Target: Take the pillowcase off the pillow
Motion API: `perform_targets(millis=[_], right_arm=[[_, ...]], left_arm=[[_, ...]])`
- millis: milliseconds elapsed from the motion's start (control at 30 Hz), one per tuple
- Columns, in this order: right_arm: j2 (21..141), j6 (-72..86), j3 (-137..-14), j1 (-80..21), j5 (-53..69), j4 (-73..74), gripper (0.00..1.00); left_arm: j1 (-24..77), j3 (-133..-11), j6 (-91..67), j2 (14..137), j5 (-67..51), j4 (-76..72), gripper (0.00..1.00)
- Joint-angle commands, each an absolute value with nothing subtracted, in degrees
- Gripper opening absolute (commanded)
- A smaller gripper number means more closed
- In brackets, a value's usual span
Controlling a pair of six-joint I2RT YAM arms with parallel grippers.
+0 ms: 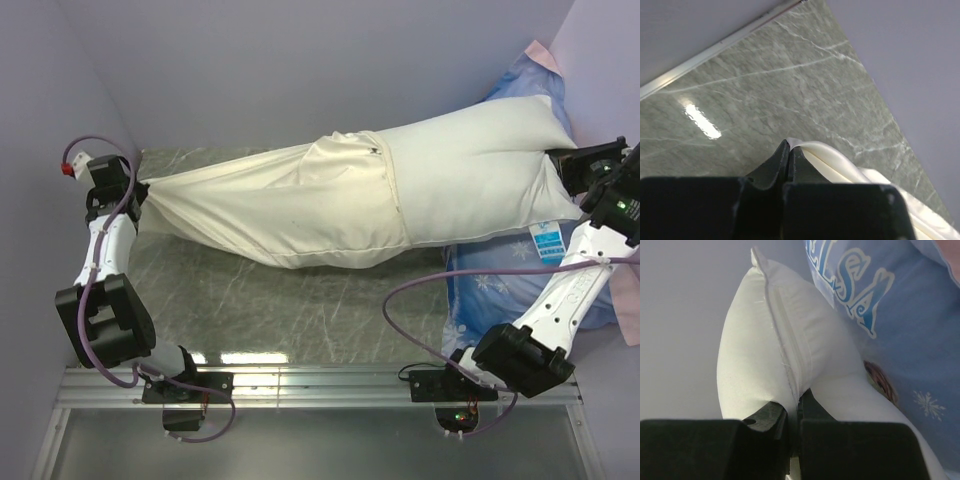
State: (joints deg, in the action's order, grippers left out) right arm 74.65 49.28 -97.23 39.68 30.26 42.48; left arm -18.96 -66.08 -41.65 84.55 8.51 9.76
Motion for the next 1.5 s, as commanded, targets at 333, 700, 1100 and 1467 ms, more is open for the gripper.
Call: perform_targets(millis=[333,700,1100,1467], right_arm=[[74.62,53.79,-103.19,40.62,26.11,25.67,0.00],[75.23,49.57,-102.47,34.98,20.22,27.33,0.00],[71.37,47.38,-95.81,24.72,17.95,23.38,0.00],[69.17,45.44,-92.46,18.28,14.50,22.59,0.00]], left_arm=[[-23.20,-69.34,-40.87,81.04,17.23,4.92,0.00],[-23.99,-73.56,-39.11,77.52,16.62,5.10,0.00],[-13.90,-74.19,-33.93,80.43,-0.09,6.69,0.59],[7.46,-56.71,-35.41,76.29,-0.50,0.98,0.80]])
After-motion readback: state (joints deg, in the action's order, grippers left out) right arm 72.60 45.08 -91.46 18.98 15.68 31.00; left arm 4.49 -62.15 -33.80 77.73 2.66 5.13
